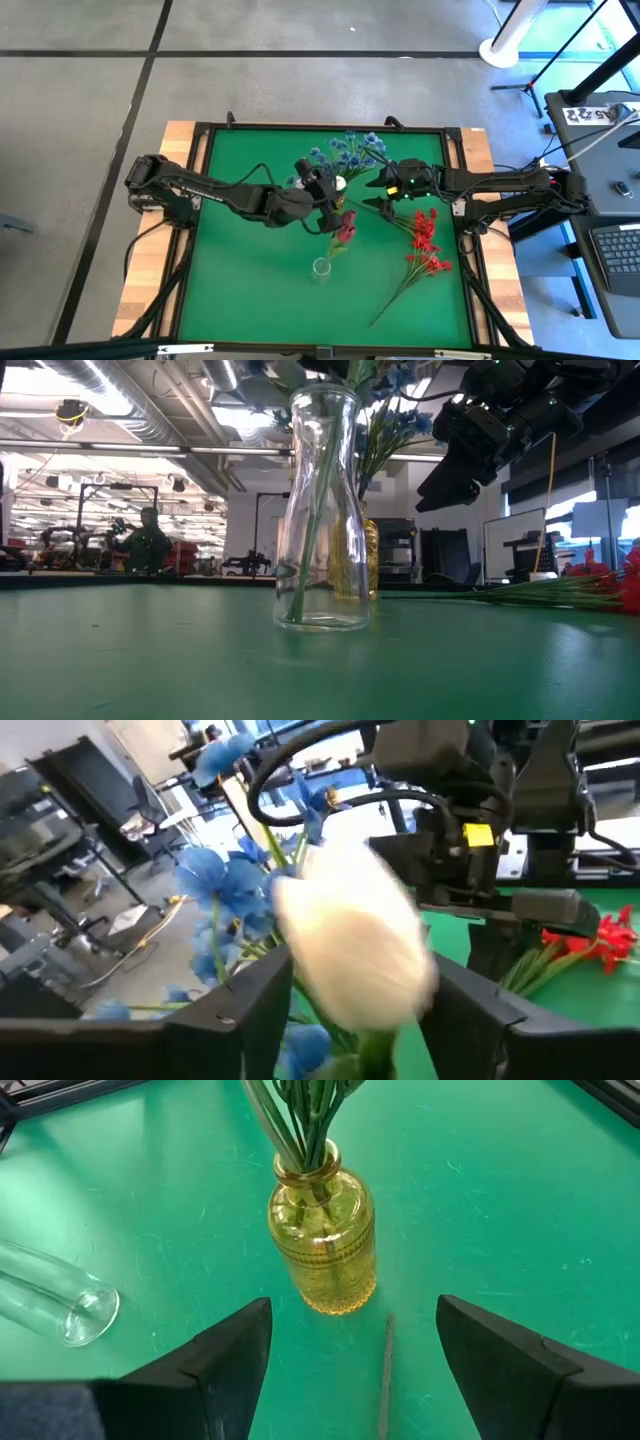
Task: Sort flowers into vase by color
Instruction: Put the white flower into the yellow flower vase, then adjust the yellow vase on the table
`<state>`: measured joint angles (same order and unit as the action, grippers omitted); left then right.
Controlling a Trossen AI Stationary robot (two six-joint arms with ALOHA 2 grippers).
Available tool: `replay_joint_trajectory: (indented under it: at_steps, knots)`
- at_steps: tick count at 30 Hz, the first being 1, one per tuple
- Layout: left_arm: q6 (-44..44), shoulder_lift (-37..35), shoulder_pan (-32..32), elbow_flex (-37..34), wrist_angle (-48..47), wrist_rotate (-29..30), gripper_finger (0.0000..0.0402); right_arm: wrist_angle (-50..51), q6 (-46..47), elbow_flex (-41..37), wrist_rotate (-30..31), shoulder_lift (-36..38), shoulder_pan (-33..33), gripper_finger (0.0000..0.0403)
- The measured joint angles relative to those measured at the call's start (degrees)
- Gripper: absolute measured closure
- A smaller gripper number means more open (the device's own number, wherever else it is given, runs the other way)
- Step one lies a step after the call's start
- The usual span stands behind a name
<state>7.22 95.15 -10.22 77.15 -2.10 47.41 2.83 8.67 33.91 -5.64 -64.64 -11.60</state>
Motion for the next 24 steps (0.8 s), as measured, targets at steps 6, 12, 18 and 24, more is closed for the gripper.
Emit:
replay_joint_trajectory:
  at_steps: [6,12,18,24]
  knots:
    - [-1.2,0.0,-0.8,7.0,-11.4,4.6,0.0186,0.3,0.0,0.0,0.0,0.0,0.0,0.0120]
    - [-1.2,0.0,-4.7,15.7,-20.5,9.4,0.0189,0.4,0.0,0.0,0.0,0.0,0.0,0.0120]
    - [-3.8,-3.9,-8.2,21.1,-28.3,11.9,0.0190,0.7,0.1,0.0,0.0,0.0,0.0,0.0120]
    - [-12.8,-11.3,-12.8,16.9,-34.3,12.3,0.0191,1.0,0.4,0.0,0.6,-2.4,0.0,0.0120]
